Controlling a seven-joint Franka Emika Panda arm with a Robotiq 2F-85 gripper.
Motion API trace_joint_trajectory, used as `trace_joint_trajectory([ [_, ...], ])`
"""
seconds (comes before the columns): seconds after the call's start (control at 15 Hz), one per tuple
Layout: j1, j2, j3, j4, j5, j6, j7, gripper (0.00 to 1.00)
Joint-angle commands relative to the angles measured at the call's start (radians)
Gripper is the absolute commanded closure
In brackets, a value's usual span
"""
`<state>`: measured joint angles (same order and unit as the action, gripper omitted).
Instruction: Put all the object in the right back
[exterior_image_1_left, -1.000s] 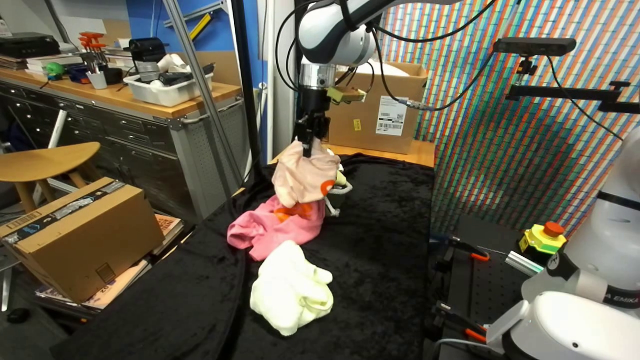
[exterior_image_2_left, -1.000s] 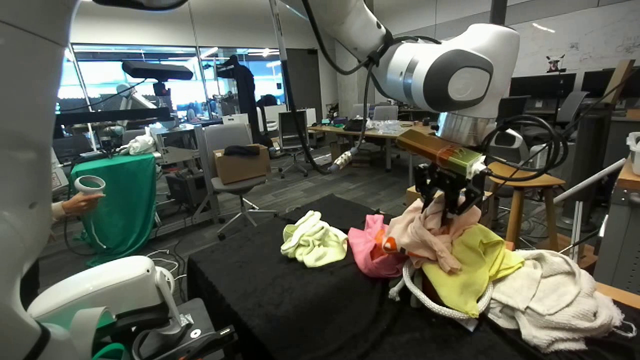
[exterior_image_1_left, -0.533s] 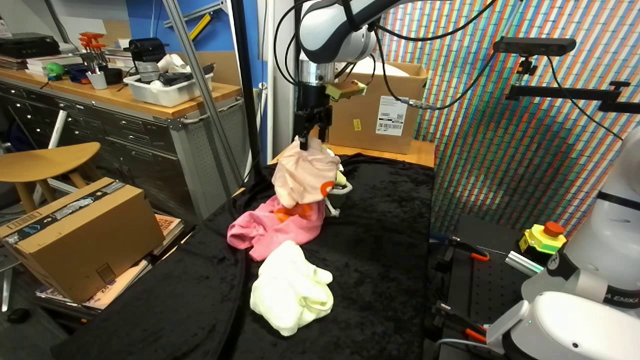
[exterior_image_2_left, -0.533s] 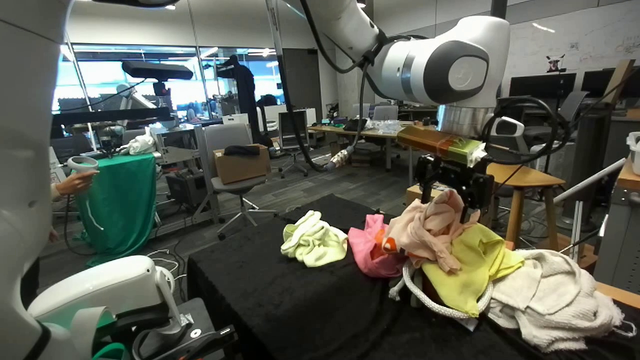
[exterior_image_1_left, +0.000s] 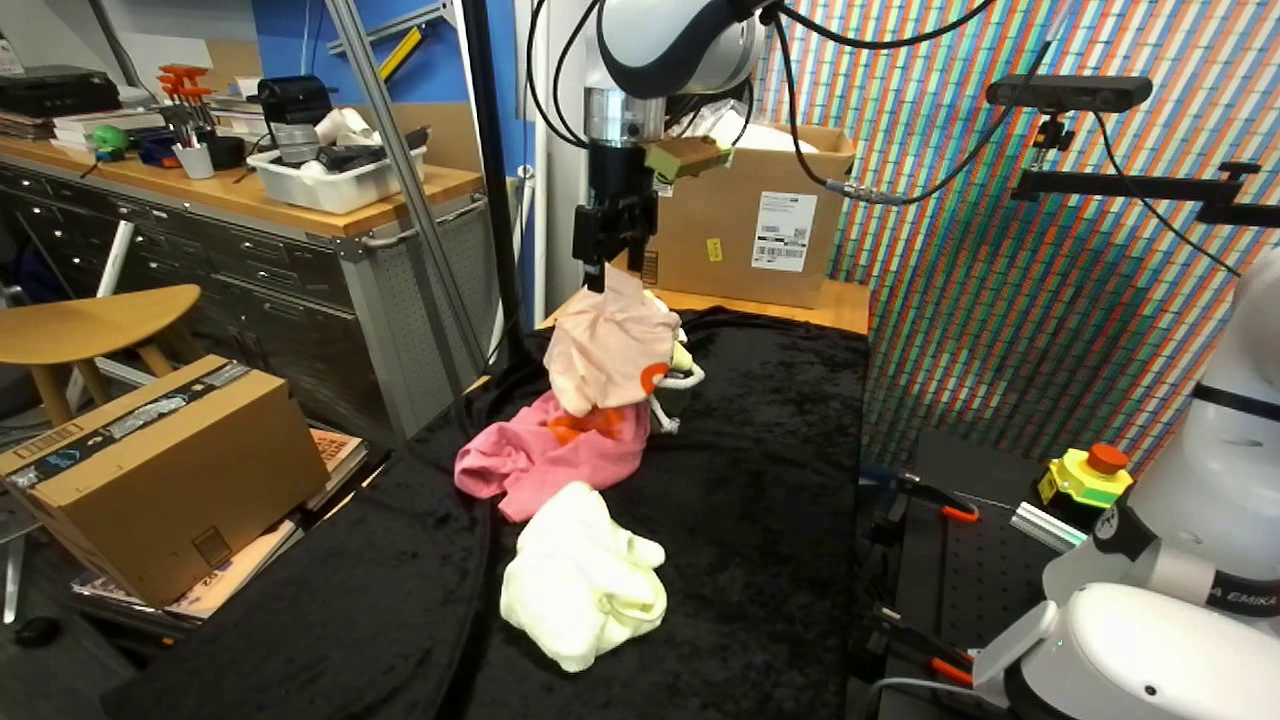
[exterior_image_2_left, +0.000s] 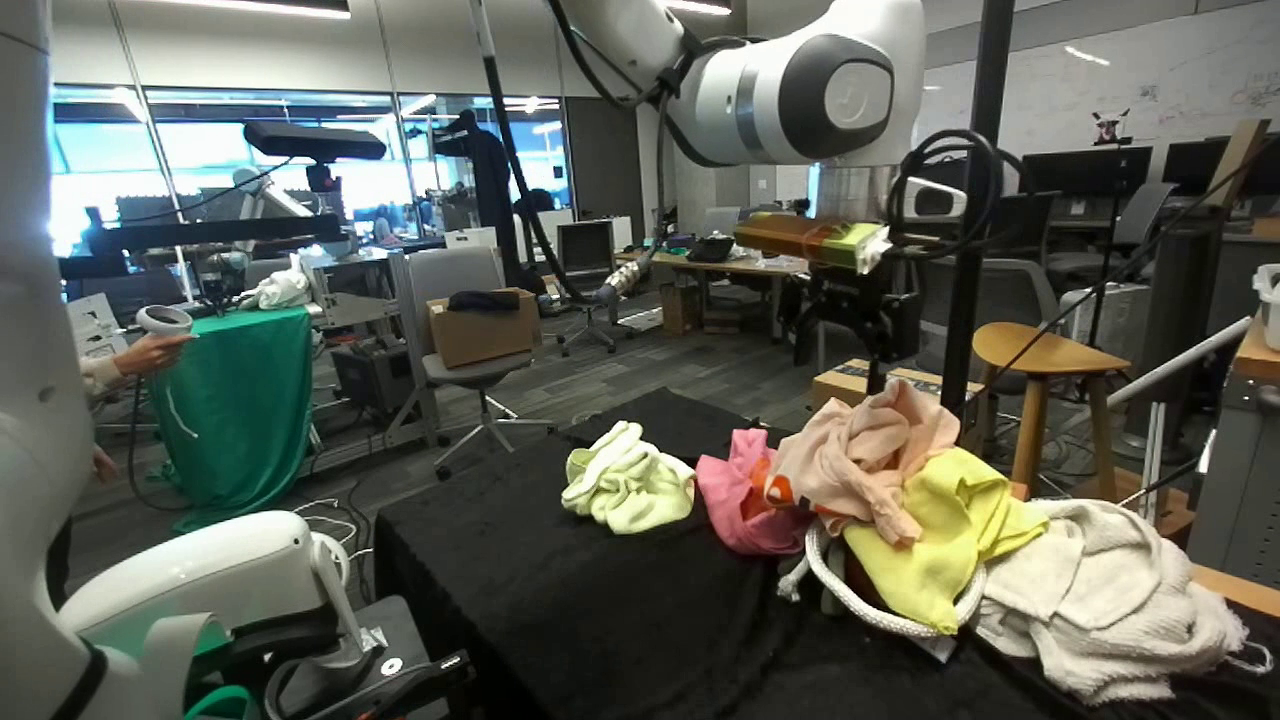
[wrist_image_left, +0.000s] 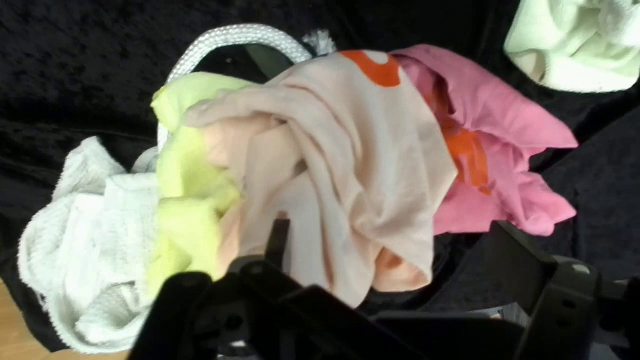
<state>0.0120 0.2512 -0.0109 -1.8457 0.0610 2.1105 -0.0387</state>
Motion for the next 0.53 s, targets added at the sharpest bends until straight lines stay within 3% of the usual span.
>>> trace_joint_trajectory([
  [0.0,0.053,-0.082,0.044,-0.143,-0.029,0.053,0.073,0.00],
  [0.47,0.162,-0.052,0.141,-0.337,-0.025,0.188,0.187,0.00],
])
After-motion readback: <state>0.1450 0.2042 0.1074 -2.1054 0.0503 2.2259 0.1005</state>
